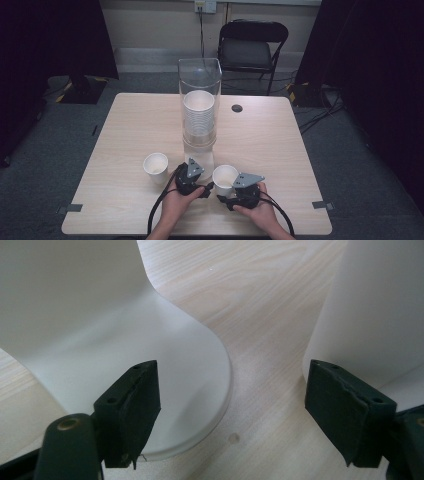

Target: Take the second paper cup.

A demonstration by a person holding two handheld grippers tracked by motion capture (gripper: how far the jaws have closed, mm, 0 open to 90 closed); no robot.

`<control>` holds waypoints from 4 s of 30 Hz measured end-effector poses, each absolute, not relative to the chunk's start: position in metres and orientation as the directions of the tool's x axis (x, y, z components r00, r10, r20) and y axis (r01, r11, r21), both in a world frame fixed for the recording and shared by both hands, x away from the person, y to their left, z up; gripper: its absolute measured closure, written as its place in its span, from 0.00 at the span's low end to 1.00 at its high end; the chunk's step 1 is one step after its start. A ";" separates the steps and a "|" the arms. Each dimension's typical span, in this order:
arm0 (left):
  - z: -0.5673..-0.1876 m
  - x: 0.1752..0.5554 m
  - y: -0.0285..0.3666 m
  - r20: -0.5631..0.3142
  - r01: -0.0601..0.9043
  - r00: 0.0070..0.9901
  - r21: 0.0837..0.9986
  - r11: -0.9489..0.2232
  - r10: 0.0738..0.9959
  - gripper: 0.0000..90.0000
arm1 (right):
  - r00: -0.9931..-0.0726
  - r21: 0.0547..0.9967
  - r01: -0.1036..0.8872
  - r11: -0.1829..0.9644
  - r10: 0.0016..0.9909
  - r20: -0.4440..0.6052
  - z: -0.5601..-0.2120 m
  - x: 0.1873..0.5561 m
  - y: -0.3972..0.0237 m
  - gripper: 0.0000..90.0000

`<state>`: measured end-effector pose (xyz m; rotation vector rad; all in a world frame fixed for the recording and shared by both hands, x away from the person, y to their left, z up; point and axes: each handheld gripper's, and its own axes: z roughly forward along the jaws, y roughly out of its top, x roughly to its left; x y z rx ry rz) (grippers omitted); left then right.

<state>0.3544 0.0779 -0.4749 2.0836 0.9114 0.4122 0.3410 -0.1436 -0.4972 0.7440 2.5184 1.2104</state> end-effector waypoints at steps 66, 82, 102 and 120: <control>-0.500 0.324 0.106 -0.009 0.419 0.792 0.735 -0.533 0.610 0.17 | -0.808 0.746 0.452 0.489 0.579 0.110 -0.485 0.343 -0.227 0.16; -0.500 0.324 0.106 -0.010 0.420 0.792 0.735 -0.532 0.611 0.17 | -0.788 0.738 0.465 0.490 0.609 0.092 -0.483 0.339 -0.261 0.16; -0.500 0.324 0.106 -0.010 0.420 0.792 0.735 -0.532 0.611 0.17 | -0.758 0.732 0.495 0.469 0.645 0.099 -0.489 0.335 -0.295 0.16; -0.500 0.324 0.106 -0.010 0.420 0.792 0.735 -0.532 0.611 0.17 | -0.735 0.719 0.511 0.471 0.673 0.081 -0.495 0.334 -0.315 0.16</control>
